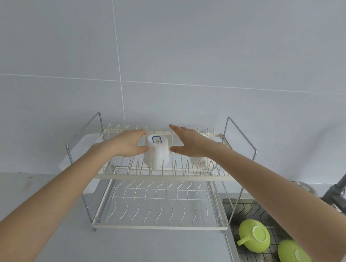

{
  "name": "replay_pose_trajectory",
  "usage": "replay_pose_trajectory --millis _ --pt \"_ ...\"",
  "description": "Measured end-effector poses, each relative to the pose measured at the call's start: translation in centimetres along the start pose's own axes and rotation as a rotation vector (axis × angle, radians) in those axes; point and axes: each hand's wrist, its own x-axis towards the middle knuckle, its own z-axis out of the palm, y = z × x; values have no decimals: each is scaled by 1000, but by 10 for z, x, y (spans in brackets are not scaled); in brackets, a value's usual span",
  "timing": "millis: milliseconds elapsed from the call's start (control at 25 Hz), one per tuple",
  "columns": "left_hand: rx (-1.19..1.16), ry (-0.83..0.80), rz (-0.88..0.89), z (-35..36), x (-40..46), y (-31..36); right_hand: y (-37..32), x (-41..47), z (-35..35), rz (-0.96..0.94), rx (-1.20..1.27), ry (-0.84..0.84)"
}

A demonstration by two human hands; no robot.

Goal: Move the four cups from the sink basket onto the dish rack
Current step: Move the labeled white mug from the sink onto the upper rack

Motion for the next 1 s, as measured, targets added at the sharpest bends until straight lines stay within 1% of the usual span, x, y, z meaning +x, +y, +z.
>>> replay_pose_trajectory --millis 160,320,480,640,840,1000 --pt "197 119 32 -13 -25 28 7 -32 -14 -4 -52 46" --pt "247 226 80 -17 -44 68 27 -70 -27 13 -76 96" --pt "259 243 115 -10 -51 113 53 -105 -38 38 -73 142" --pt "282 233 136 0 -53 160 89 -139 -50 72 -76 153" --pt "270 227 168 18 -47 218 143 -172 -58 106 -81 124" --pt "241 207 163 52 -41 259 192 -197 -51 142 -41 87"
